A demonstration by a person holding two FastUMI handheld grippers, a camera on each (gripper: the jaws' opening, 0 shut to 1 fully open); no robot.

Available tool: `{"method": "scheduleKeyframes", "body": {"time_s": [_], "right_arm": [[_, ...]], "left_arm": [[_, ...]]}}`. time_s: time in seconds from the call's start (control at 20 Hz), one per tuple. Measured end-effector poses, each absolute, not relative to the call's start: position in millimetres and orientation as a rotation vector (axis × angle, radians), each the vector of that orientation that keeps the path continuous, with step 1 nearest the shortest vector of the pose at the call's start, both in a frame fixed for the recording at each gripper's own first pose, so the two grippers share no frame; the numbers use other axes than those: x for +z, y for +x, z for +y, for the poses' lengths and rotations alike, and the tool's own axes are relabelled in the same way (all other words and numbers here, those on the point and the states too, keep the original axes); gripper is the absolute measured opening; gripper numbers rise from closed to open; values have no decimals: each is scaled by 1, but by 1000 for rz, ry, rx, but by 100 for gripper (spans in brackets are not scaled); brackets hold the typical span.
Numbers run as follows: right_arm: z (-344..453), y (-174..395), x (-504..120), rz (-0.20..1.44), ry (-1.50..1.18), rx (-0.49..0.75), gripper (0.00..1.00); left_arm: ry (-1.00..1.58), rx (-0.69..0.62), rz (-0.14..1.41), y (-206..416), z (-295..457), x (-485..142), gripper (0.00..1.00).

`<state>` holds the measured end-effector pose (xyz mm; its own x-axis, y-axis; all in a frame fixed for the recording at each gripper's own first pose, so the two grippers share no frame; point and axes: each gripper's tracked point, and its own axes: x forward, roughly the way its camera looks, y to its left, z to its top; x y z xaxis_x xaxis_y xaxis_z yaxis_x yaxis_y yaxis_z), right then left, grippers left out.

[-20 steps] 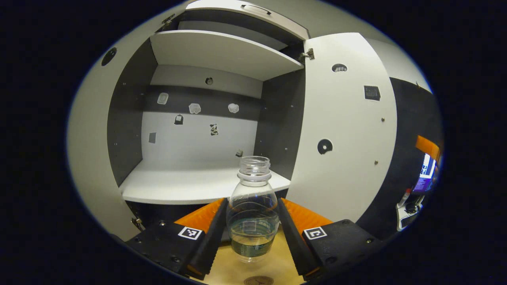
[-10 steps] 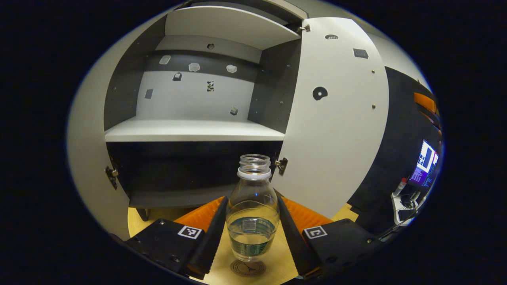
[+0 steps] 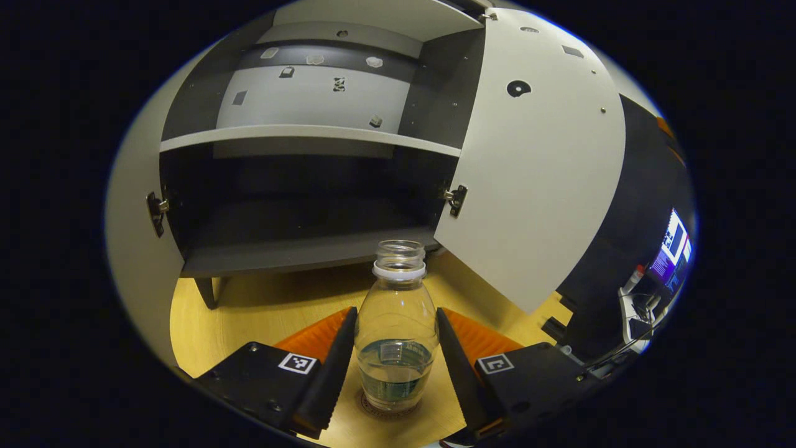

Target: Grasp the bottle in the cabinet with the left hand and place it on the coaster, then close the right door with the right hand and the left door with the left hand.

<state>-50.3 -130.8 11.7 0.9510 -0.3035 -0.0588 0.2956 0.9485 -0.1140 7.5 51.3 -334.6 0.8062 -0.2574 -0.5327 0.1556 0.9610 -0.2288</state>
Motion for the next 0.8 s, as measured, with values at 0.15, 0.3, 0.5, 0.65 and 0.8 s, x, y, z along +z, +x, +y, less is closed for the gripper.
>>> {"method": "scheduleKeyframes", "body": {"time_s": [0.15, 0.3, 0.5, 0.65, 0.8], "right_arm": [[-133, -51, 10, 81, -115, -309, 97], [-137, -54, 10, 87, -119, -319, 95], [-142, -56, 7, 96, -123, -332, 97], [-140, -56, 4, 102, -124, -327, 97], [-135, -52, 2, 101, -122, -315, 98]], "left_arm": [[-177, -211, 618, 7, 50, -351, 79], [-174, -186, 618, 8, 50, -366, 80], [-167, -172, 568, 9, 47, -368, 80], [-145, -186, 572, 4, 45, -368, 80], [-146, -184, 570, -5, 45, -367, 80]]}}
